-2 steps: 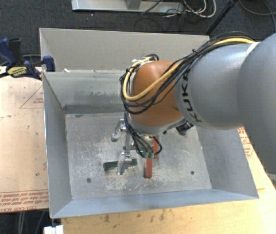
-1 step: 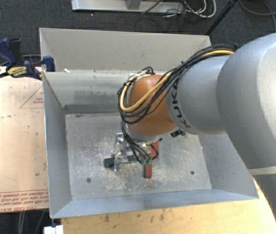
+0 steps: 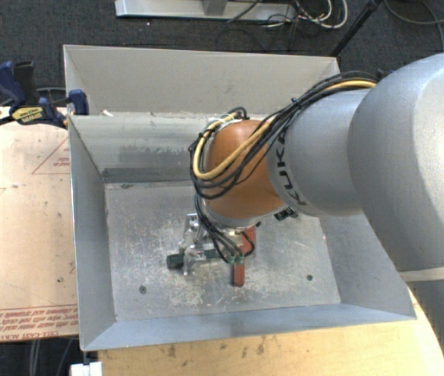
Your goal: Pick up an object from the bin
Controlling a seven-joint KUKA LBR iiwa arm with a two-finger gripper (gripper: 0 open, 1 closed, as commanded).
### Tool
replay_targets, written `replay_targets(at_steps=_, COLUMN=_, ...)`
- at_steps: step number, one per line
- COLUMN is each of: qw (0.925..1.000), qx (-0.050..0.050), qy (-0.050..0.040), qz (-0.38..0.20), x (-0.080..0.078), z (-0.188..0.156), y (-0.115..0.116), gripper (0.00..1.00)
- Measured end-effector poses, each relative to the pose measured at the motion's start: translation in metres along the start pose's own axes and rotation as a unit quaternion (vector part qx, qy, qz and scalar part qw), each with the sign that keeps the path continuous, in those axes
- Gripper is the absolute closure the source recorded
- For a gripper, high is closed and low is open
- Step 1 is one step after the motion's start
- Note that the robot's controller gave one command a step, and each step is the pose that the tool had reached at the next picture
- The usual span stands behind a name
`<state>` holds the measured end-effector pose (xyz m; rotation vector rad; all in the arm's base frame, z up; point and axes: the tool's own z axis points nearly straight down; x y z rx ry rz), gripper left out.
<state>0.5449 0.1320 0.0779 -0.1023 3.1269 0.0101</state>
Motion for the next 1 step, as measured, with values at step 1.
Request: replay_targets(at_steps=1, qw=0.9999, qx=0.001, qy=0.0007, qz=0.015, x=-0.0190, z=-0.1865, y=0.0101, gripper=1.00)
